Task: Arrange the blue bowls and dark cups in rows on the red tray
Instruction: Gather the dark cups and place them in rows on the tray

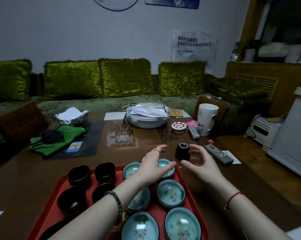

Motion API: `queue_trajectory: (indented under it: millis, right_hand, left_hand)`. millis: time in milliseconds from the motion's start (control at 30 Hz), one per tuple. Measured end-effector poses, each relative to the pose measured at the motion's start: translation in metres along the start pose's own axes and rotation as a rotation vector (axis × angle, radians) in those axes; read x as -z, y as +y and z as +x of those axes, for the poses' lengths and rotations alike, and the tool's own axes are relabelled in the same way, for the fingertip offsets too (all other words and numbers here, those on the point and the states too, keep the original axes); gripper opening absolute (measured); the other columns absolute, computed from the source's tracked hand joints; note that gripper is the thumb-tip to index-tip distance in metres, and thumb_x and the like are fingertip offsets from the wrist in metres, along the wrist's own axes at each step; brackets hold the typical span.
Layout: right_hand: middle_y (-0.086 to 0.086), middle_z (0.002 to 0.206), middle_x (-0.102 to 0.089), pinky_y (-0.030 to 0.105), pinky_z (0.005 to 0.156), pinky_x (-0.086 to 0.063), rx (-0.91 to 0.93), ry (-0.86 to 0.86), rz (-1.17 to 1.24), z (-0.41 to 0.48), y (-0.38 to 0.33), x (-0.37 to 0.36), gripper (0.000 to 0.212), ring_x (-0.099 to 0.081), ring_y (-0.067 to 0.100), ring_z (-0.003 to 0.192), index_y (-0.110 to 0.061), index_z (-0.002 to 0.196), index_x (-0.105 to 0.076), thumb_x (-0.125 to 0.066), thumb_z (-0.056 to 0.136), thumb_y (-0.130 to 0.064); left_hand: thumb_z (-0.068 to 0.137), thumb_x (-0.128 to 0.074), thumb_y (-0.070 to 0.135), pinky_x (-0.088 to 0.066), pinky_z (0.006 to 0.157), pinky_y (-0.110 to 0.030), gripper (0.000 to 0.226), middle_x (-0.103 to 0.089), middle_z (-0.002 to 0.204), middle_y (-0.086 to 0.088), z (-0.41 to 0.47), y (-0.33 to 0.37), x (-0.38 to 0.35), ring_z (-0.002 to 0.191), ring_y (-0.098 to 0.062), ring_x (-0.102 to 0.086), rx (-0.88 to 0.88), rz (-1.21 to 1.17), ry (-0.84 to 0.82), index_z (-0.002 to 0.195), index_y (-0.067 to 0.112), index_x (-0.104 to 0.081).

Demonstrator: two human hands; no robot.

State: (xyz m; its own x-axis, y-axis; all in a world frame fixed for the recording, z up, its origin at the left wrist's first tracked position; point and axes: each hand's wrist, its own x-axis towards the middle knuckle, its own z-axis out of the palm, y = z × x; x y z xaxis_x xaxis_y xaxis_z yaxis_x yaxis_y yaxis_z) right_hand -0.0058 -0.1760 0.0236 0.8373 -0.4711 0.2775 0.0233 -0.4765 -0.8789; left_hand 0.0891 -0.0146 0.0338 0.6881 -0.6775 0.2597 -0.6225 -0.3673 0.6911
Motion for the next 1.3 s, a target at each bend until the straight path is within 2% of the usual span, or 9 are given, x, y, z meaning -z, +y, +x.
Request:
queue_trajectory:
  millis: [167, 333, 533, 633, 800, 867, 1067, 1233, 1300]
  right_hand:
    - [-0.002, 0.119, -0.053, 0.027, 0.092, -0.042, -0.048, -0.003, -0.053, 0.032, 0.03, 0.003, 0.064, -0.052, 0.013, 0.11, -0.021, 0.123, -0.046, -0.078, 0.068, -0.019]
    - [0.002, 0.122, -0.049, 0.035, 0.098, -0.044, -0.115, -0.003, -0.063, 0.057, 0.055, -0.001, 0.073, -0.053, 0.018, 0.108, -0.023, 0.128, -0.04, -0.08, 0.066, -0.02]
    - [0.001, 0.124, -0.052, 0.033, 0.092, -0.046, -0.13, -0.024, -0.078, 0.071, 0.074, -0.01, 0.074, -0.054, 0.016, 0.105, -0.024, 0.129, -0.037, -0.075, 0.067, -0.01]
    - [0.002, 0.123, -0.054, 0.027, 0.086, -0.044, -0.136, -0.002, -0.091, 0.075, 0.079, -0.012, 0.073, -0.054, 0.014, 0.103, -0.024, 0.128, -0.039, -0.072, 0.066, -0.005]
    - [0.008, 0.126, -0.055, 0.031, 0.101, -0.041, -0.145, -0.026, -0.154, 0.08, 0.084, -0.016, 0.072, -0.051, 0.02, 0.117, -0.016, 0.127, -0.041, -0.073, 0.064, -0.005]
    - [0.008, 0.126, -0.055, 0.028, 0.101, -0.039, -0.149, -0.01, -0.185, 0.083, 0.083, -0.018, 0.069, -0.05, 0.021, 0.118, -0.016, 0.126, -0.042, -0.072, 0.065, -0.005]
    - [0.004, 0.119, -0.06, 0.019, 0.088, -0.037, -0.107, 0.062, -0.197, 0.08, 0.073, -0.018, 0.064, -0.052, 0.01, 0.106, -0.019, 0.119, -0.049, -0.074, 0.062, -0.005]
    - [-0.001, 0.116, -0.061, 0.022, 0.09, -0.039, -0.004, 0.116, -0.148, 0.069, 0.055, -0.015, 0.064, -0.053, 0.012, 0.108, -0.022, 0.115, -0.052, -0.075, 0.058, -0.006]
    - [-0.004, 0.115, -0.058, 0.016, 0.088, -0.038, 0.042, 0.108, -0.142, 0.063, 0.044, -0.014, 0.065, -0.051, 0.008, 0.106, -0.025, 0.114, -0.051, -0.076, 0.057, -0.006]
  left_hand:
    - [0.081, -0.059, 0.045, -0.032, 0.109, -0.04, 0.062, -0.05, 0.136, -0.003, 0.038, -0.006, -0.018, 0.128, -0.019, -0.042, 0.022, 0.054, -0.017, 0.134, 0.024, -0.034]
    - [0.081, -0.058, 0.046, -0.03, 0.109, -0.041, 0.064, -0.051, 0.135, -0.004, 0.073, -0.013, -0.036, 0.127, -0.023, -0.043, 0.045, 0.158, -0.05, 0.134, 0.022, -0.033]
    - [0.079, -0.055, 0.051, -0.02, 0.112, -0.049, 0.063, -0.056, 0.13, -0.002, 0.097, -0.021, -0.059, 0.127, -0.023, -0.044, 0.082, 0.218, -0.119, 0.133, 0.026, -0.033]
    - [0.079, -0.054, 0.051, -0.018, 0.112, -0.05, 0.058, -0.056, 0.13, 0.0, 0.1, -0.025, -0.07, 0.126, -0.021, -0.045, 0.079, 0.215, -0.11, 0.13, 0.028, -0.037]
    - [0.081, -0.052, 0.049, -0.011, 0.113, -0.051, 0.056, -0.057, 0.13, 0.001, 0.104, -0.028, -0.076, 0.125, -0.022, -0.047, 0.136, 0.201, -0.115, 0.131, 0.029, -0.035]
    - [0.082, -0.052, 0.048, -0.01, 0.113, -0.052, 0.057, -0.057, 0.131, 0.002, 0.105, -0.028, -0.077, 0.125, -0.022, -0.047, 0.152, 0.192, -0.119, 0.132, 0.028, -0.034]
    - [0.079, -0.058, 0.047, -0.02, 0.112, -0.052, 0.058, -0.059, 0.128, 0.003, 0.104, -0.023, -0.073, 0.123, -0.02, -0.049, 0.122, 0.132, -0.063, 0.129, 0.027, -0.038]
    - [0.072, -0.065, 0.048, -0.034, 0.107, -0.046, 0.055, -0.064, 0.118, 0.006, 0.094, -0.019, -0.061, 0.116, -0.017, -0.054, 0.081, -0.035, 0.045, 0.121, 0.03, -0.047]
    - [0.07, -0.068, 0.047, -0.039, 0.104, -0.044, 0.057, -0.064, 0.115, 0.005, 0.086, -0.016, -0.054, 0.112, -0.017, -0.056, 0.076, -0.122, 0.055, 0.12, 0.029, -0.048]
